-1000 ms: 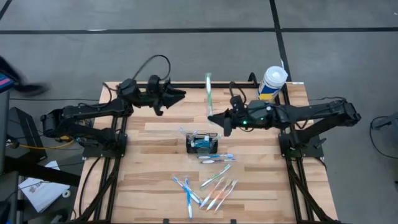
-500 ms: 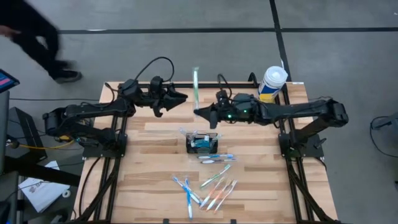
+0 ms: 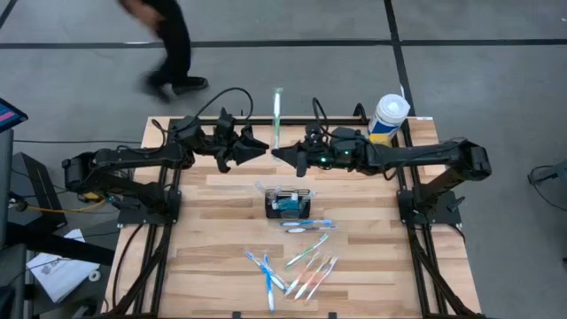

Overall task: Pick & Place toothbrushing station
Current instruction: Put the green toothbrush into the black wire organizer

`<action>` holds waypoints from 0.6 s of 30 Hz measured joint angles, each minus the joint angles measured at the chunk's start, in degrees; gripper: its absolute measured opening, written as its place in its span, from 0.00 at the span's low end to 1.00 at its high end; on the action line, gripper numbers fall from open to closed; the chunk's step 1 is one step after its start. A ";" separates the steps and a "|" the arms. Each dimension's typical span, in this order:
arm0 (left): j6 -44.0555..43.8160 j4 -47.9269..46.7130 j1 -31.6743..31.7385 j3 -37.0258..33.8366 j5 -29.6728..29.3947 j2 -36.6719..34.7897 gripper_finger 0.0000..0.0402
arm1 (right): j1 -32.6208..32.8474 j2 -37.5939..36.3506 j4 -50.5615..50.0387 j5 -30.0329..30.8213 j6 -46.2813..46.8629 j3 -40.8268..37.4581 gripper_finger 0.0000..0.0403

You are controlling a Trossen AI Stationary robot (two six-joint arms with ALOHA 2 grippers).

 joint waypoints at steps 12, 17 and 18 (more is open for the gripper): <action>-0.57 0.42 0.07 0.02 -0.02 0.47 0.29 | 0.02 1.96 2.39 -4.24 1.04 1.01 0.02; -0.51 0.93 0.18 0.11 -0.04 0.72 0.29 | -0.44 2.01 1.44 -7.40 0.02 2.82 0.02; -0.54 1.08 0.24 0.15 0.00 0.92 0.29 | -0.44 2.01 1.20 -7.62 0.04 3.00 0.02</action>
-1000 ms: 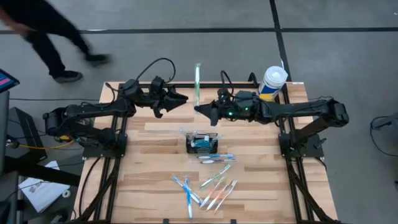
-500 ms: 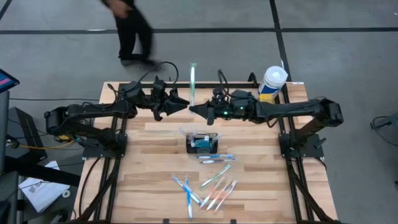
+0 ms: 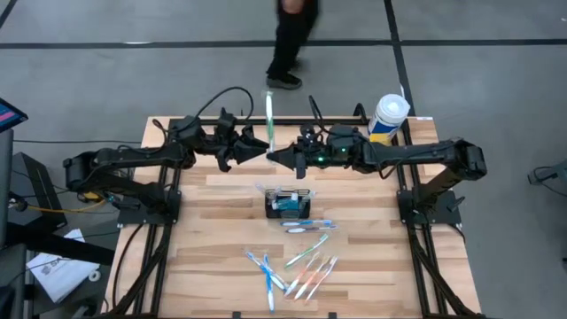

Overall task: Pick & Place toothbrushing station
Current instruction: Put the green toothbrush into the black wire organizer

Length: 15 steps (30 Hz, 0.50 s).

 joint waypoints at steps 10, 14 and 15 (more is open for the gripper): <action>-0.64 -0.25 0.33 -0.08 0.52 0.34 0.29 | 0.21 0.98 -0.59 -1.35 1.20 0.38 0.02; -0.83 0.00 1.39 -0.13 1.88 0.38 0.29 | 0.44 0.92 -0.97 -1.50 1.36 0.67 0.02; -0.83 -0.02 1.49 -0.13 2.05 0.38 0.29 | 0.44 0.92 -0.98 -1.56 1.34 0.67 0.02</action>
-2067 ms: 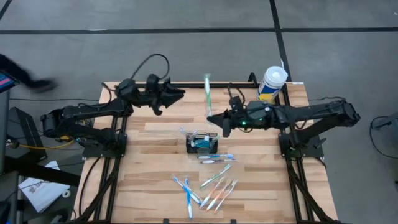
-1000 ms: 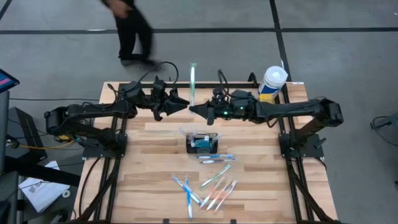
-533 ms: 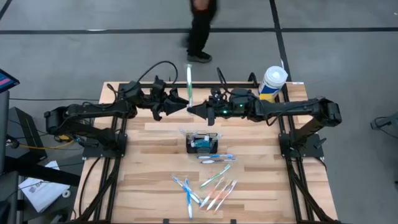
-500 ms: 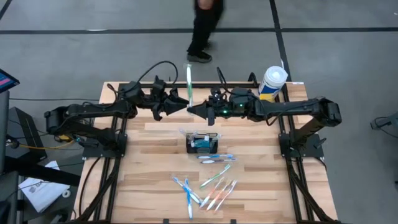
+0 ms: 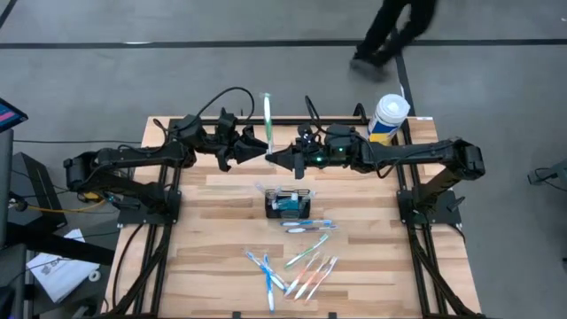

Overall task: Pick & Place toothbrushing station
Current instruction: Put the green toothbrush into the black wire organizer

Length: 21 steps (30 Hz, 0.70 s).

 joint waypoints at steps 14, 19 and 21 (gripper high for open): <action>0.00 -0.14 0.87 0.04 -0.05 0.28 0.29 | 0.04 0.00 0.65 -2.52 0.14 0.00 0.02; -0.01 -1.17 2.01 -0.02 -1.94 0.53 0.29 | 0.65 -0.11 3.04 -5.23 -0.06 0.19 0.02; -0.24 -1.00 2.32 -0.02 -2.04 0.55 0.29 | 0.88 -0.11 2.79 -5.55 -0.13 0.20 0.02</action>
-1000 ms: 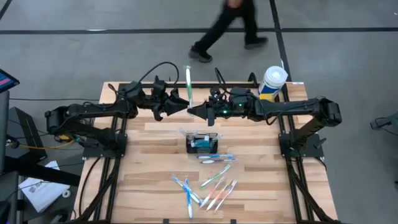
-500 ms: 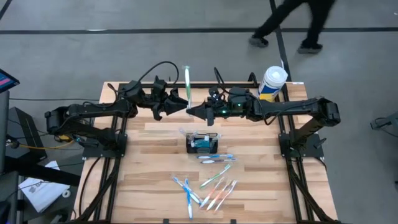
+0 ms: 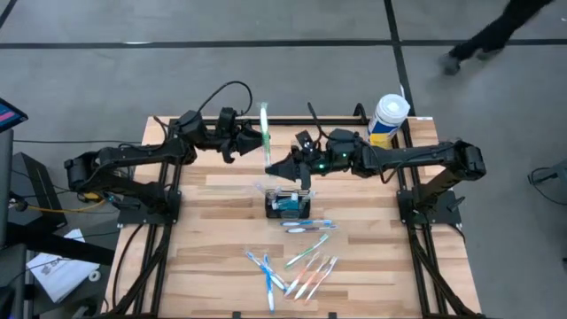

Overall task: Pick & Place toothbrushing station
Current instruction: Put the green toothbrush into the black wire organizer

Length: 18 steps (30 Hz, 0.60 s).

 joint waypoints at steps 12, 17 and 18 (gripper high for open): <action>-4.58 6.62 -0.55 0.00 4.66 -0.07 0.29 | -1.20 0.02 -0.75 1.54 -0.54 -0.04 0.02; -5.87 7.34 -0.55 0.00 6.55 -0.15 0.31 | -1.22 0.02 -0.76 1.57 -1.43 -0.07 0.02; -6.05 7.35 -0.55 0.00 6.59 -0.15 0.32 | -1.21 0.03 -0.77 1.57 -1.43 -0.10 0.02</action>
